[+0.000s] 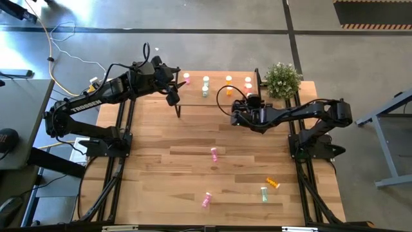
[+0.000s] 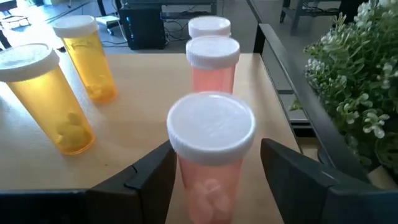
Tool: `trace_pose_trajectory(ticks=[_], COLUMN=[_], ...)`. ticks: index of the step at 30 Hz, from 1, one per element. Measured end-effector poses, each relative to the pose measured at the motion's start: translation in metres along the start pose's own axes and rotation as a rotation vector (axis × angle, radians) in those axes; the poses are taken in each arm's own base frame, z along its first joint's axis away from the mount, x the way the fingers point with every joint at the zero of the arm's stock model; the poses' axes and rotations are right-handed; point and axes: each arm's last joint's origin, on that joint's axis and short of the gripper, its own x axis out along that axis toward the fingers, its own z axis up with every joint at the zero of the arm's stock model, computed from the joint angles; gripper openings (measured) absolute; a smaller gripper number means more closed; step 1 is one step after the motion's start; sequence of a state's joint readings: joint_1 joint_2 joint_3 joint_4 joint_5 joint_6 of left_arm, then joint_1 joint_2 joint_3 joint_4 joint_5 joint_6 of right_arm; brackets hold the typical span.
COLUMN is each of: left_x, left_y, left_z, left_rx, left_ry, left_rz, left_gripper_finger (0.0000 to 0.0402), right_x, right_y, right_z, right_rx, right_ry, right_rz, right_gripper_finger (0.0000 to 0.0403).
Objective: Pick and place medicine bottles onto shelf by color
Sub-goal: Put the pink pill bottle on the shelf aligned with the other pink pill bottles, then put the blue pill bottle on the shelf aligned with the other blue pill bottles
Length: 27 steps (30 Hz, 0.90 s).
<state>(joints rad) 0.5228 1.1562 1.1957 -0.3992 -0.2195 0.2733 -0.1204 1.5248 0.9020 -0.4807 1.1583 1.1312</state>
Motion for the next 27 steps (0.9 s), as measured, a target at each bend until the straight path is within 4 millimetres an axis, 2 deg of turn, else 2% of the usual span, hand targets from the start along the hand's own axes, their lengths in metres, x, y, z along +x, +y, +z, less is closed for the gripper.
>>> trace_pose_trajectory(ticks=[7,18,27], left_x=[0.000,0.000,0.000], left_y=[0.000,0.000,0.000], left_z=[0.000,0.000,0.000], left_rx=[0.000,0.000,-0.017], left_ry=[0.000,0.001,0.000], left_rz=[0.000,0.000,-0.003], left_gripper_finger=[0.0245,0.0245,0.0245], right_x=[-0.004,-0.011,-0.035], right_y=[-0.003,-0.009,-0.027], right_z=[0.009,0.038,0.089], right_rx=[0.017,0.034,0.099], right_ry=[-0.023,-0.061,-0.111], right_rz=[0.008,0.050,0.211], right_gripper_finger=[0.0225,0.0225,0.0225])
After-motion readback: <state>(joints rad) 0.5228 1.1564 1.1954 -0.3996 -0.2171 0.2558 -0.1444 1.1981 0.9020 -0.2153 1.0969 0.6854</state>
